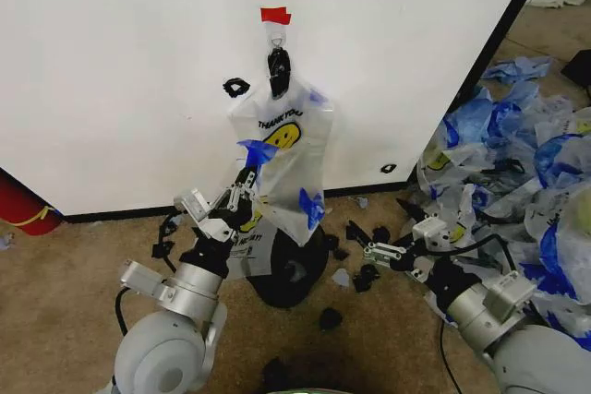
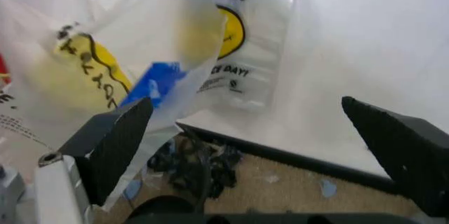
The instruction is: Pick up the garbage bag from the wall and place it over the trash bin.
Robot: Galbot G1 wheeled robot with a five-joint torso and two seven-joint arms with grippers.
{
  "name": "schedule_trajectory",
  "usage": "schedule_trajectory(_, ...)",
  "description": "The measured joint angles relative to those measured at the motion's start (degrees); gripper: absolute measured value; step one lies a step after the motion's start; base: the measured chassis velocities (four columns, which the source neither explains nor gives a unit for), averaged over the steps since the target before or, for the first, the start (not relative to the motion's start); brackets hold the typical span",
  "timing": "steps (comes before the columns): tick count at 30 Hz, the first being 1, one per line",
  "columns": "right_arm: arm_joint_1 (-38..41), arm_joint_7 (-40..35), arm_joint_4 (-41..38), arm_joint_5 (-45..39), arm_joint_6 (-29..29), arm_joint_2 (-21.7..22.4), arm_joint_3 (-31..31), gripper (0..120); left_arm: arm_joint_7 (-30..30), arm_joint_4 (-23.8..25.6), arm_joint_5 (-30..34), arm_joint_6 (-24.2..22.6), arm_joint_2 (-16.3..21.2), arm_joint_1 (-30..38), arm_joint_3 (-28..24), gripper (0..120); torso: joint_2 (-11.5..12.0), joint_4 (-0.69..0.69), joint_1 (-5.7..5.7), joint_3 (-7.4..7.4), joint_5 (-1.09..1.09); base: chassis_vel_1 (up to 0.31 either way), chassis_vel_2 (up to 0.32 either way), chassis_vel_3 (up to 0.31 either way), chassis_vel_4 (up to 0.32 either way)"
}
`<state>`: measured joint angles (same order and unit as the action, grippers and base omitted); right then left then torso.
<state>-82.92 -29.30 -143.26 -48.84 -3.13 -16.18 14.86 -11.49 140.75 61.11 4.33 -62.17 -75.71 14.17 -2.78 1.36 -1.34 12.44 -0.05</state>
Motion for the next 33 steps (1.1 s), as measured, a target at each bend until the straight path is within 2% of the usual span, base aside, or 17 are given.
schedule_trajectory(2, 0.18, 0.87, 0.01, -4.05, -1.8, 0.82, 0.08, 99, -0.02, 0.57, 1.97, -0.07, 0.49, 0.11, 0.47, 0, 0.0, 0.0, 0.0, 0.0, -0.01, 0.0, 0.0, 0.0, 0.0)
schedule_trajectory(4, 0.63, 5.18, 0.01, -7.96, -5.91, 1.93, 0.22, 99, -0.03, 0.69, 2.86, -0.13, 0.67, 0.3, 0.43, 0, 0.0, 0.0, 0.0, 0.0, 0.0, 0.0, 0.0, 0.0, 0.0)
schedule_trajectory(12, 0.89, 15.83, 0.02, -13.87, -13.48, 2.49, 0.76, 99, 0.22, -0.37, 2.11, -0.27, -0.1, 0.88, -0.31, 0, 0.0, 0.0, 0.0, 0.0, -0.01, 0.0, 0.0, 0.0, 0.0)
schedule_trajectory(20, 0.54, 14.75, 0.03, -14.05, -12.95, 1.82, -0.06, 98, 0.29, -0.88, 1.44, -0.27, -0.16, 0.94, -0.54, 0, 0.0, 0.0, 0.0, 0.0, 0.0, 0.0, 0.0, 0.0, 0.0)
schedule_trajectory(24, 0.99, 10.79, 0.03, -12.3, -9.46, 2.15, -0.61, 99, 0.59, -2.04, -0.03, -0.21, -0.3, 0.87, -1.37, 0, 0.0, 0.0, 0.0, 0.0, 0.0, 0.0, 0.0, 0.0, 0.0)
schedule_trajectory(28, 1.17, 9.49, 0.03, -12.49, -8.35, 2.89, -0.59, 99, 0.82, -2.43, -0.17, -0.18, -0.49, 1.0, -1.75, 0, 0.0, 0.0, 0.0, 0.0, 0.0, 0.0, 0.0, 0.0, 0.0)
schedule_trajectory(33, 0.95, 10.05, 0.02, -21.19, -8.75, 4.73, -0.69, 99, 1.22, -3.53, -0.23, -0.08, -0.86, 1.8, -2.88, 0, 0.0, -0.01, 0.0, 0.01, -0.01, 0.0, 0.0, 0.0, 0.0)
